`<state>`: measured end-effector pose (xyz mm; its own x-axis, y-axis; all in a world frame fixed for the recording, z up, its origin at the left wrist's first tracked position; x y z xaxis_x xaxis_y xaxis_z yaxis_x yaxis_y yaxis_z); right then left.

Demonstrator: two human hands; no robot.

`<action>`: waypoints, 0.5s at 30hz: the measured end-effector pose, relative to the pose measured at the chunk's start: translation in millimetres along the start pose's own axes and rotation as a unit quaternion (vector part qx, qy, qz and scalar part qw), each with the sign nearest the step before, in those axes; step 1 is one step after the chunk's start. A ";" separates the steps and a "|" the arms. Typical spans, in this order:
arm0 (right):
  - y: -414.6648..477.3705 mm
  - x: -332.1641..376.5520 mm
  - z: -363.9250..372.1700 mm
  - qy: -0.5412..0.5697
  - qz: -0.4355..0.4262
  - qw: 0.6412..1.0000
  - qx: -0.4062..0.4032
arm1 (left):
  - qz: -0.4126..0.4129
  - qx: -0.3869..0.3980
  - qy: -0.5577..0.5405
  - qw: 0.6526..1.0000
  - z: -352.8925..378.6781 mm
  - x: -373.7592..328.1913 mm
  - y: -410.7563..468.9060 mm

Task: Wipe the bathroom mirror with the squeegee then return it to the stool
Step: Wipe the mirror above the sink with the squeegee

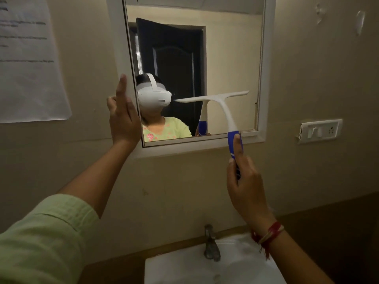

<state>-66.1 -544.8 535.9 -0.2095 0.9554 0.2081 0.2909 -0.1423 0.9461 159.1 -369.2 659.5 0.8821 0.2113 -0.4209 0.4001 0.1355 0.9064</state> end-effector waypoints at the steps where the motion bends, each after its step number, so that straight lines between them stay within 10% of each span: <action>1: -4.5 -1.1 0.1 -0.003 0.004 1.000 0.003 | -0.003 0.003 -0.002 1.000 0.4 0.2 -0.5; 15: -53.6 -3.7 2.1 0.003 0.064 0.998 0.027 | 0.002 0.000 -0.018 1.000 4.1 0.3 -1.0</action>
<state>-78.9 -540.2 483.9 -0.1724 0.9291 0.3271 0.3660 -0.2479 0.8970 160.0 -373.2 658.6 0.8922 0.1759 -0.4160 0.3966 0.1355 0.9079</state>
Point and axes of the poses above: each hand's wrist, its own y-axis towards the middle knuckle, its own z-axis out of the palm, x = y × z, the point moved 6 cm from there along y, towards the middle knuckle, and after that the axes turned 9 degrees about -z, right-handed, at the moved point
